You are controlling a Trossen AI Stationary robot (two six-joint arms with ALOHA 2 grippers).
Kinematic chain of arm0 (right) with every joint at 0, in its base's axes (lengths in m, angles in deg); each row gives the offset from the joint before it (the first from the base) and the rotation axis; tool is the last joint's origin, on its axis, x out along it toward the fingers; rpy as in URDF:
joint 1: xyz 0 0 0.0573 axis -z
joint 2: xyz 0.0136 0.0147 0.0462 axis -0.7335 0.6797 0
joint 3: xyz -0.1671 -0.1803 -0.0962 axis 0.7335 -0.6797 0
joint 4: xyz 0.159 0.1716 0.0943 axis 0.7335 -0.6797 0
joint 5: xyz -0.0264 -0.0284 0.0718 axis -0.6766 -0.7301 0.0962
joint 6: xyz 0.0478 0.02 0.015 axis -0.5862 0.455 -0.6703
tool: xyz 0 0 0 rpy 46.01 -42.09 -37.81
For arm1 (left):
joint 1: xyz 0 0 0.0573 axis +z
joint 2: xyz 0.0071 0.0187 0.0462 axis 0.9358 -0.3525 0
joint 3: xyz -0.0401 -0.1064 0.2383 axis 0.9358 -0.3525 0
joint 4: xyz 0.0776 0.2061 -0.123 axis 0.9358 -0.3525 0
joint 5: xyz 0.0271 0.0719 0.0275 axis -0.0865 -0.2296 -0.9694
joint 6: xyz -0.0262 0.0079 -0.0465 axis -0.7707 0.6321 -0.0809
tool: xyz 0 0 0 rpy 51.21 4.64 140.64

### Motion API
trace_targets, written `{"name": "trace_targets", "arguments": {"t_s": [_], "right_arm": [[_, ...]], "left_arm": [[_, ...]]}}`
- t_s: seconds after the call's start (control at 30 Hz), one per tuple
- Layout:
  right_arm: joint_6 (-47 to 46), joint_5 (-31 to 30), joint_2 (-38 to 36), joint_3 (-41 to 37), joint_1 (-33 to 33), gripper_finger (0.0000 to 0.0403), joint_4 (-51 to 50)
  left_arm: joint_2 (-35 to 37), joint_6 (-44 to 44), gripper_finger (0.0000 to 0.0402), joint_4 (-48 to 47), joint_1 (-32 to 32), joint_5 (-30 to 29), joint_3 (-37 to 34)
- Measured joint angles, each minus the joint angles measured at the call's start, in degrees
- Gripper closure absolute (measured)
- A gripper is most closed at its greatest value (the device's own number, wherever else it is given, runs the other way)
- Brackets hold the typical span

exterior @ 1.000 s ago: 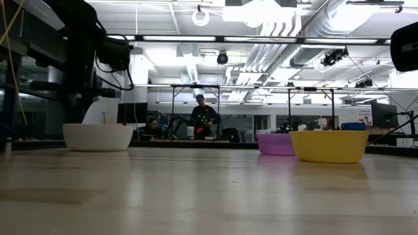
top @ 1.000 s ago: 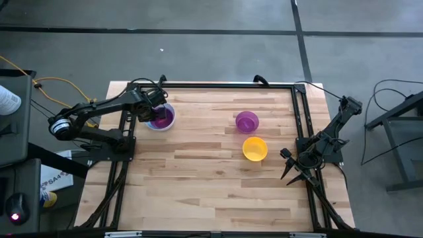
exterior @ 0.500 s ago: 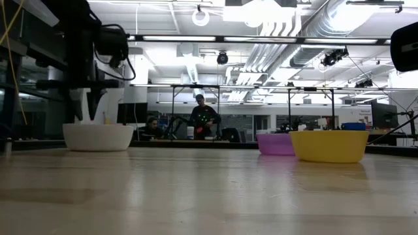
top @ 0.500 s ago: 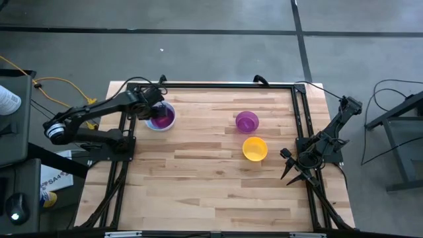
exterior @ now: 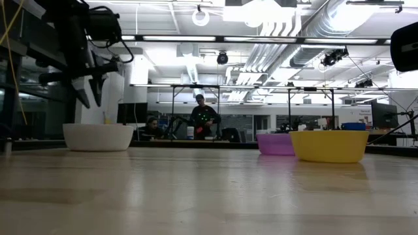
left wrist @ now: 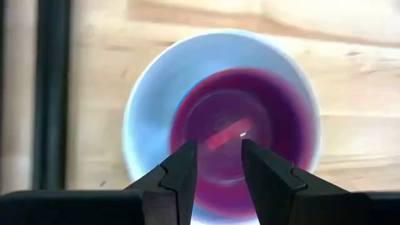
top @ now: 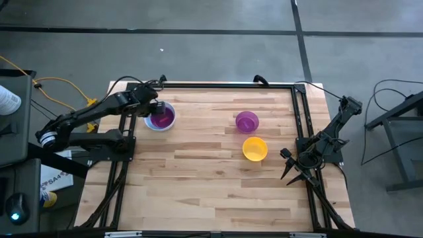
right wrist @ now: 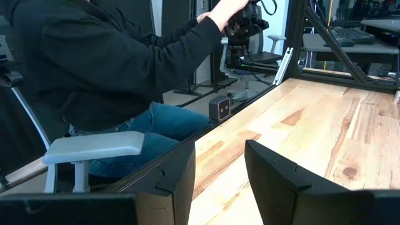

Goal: Nest bowls inside each other
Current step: Stack the violet bowl on top of the red bowl

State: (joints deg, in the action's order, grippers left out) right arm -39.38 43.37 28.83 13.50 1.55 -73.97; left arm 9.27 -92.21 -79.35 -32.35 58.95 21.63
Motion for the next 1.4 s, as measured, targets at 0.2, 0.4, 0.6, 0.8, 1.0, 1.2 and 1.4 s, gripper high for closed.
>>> {"name": "trace_targets", "arguments": {"t_s": [0.2,0.4,0.6,0.8,1.0,1.2,1.4], "right_arm": [[0.0,0.0,0.0,0.0,0.0,0.027,0.0],[0.0,0.0,0.0,0.0,0.0,0.027,0.0],[0.0,0.0,0.0,0.0,0.0,0.027,0.0],[0.0,0.0,0.0,0.0,0.0,0.027,0.0],[0.0,0.0,0.0,0.0,0.0,0.027,0.0],[0.0,0.0,0.0,0.0,0.0,0.027,0.0],[0.0,0.0,0.0,0.0,0.0,0.027,0.0]], "left_arm": [[-1.5,5.4,0.0278,10.0,-2.9,3.6,0.3],[-6.7,12.3,0.0278,8.5,-5.9,3.5,7.5],[-13.8,21.8,0.0278,5.6,-9.5,3.5,15.3],[-18.5,32.1,0.0278,5.5,-14.0,3.5,19.2],[-19.3,42.8,0.0278,5.3,-18.4,3.5,19.8],[-19.3,46.8,0.0278,6.6,-22.3,3.5,19.8],[-19.3,47.2,0.0278,8.9,-24.8,3.6,19.8]]}}
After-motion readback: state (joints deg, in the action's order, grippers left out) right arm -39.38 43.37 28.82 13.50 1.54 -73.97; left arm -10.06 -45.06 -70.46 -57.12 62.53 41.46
